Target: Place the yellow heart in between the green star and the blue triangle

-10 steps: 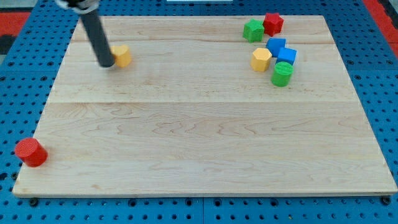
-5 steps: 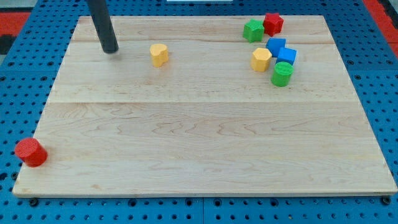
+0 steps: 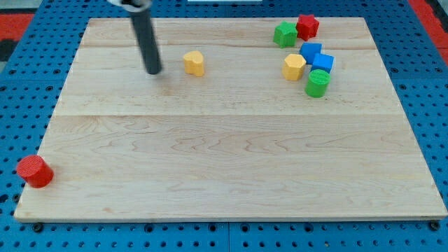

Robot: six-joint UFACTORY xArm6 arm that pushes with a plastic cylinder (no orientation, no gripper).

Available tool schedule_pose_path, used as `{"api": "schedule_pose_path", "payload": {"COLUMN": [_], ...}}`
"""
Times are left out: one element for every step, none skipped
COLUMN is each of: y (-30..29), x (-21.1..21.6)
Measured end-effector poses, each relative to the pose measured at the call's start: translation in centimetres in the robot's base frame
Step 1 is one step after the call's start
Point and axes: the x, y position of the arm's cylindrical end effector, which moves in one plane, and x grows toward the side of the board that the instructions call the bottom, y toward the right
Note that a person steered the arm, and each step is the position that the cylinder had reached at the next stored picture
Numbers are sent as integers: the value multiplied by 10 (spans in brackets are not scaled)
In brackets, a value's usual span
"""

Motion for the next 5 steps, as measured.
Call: {"api": "schedule_pose_path", "payload": {"y": [86,191,172,104,90], "x": [-30,-38,-28,-15,-48]}}
